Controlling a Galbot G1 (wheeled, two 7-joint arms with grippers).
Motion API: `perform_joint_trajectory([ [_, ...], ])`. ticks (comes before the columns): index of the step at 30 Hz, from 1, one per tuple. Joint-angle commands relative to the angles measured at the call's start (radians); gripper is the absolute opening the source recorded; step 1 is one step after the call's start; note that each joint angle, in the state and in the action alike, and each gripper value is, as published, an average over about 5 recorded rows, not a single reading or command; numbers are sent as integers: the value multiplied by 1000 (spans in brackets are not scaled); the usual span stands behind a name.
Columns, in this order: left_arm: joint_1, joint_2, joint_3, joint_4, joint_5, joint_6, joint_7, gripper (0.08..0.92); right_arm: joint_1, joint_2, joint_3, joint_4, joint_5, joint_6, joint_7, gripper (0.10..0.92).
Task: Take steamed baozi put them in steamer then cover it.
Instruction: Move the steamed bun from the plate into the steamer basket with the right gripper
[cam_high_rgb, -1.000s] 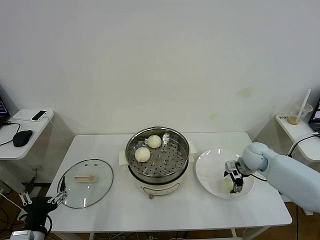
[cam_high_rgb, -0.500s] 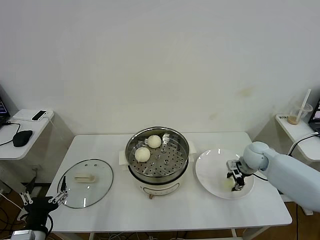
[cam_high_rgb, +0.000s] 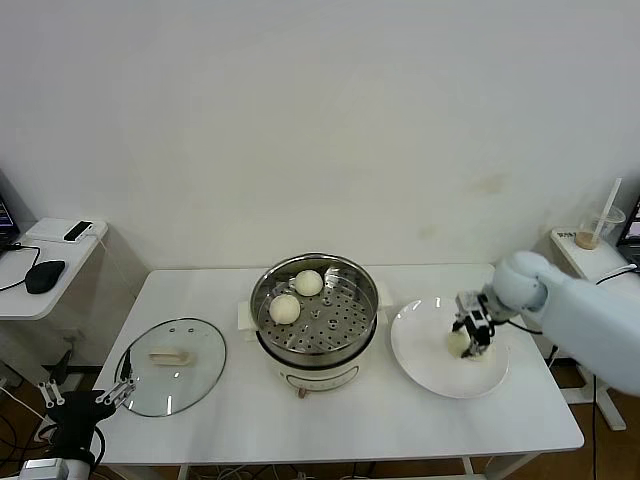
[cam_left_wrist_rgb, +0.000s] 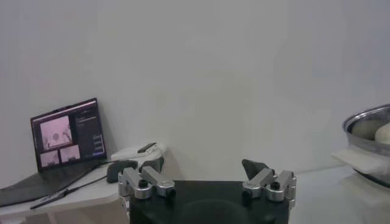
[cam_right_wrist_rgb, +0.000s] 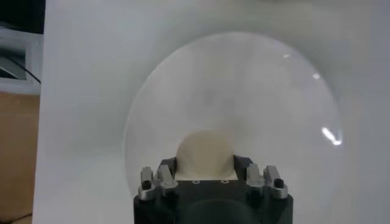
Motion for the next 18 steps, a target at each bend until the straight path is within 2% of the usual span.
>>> perform_joint_trajectory([
  [1,0,1,0,-6,-1,0,0,823,280,43,-57,3,111,5,-45,594],
  [18,7,-14,-28,-17,-4,2,0,823,549,375,-233,18,261,28,14,594],
])
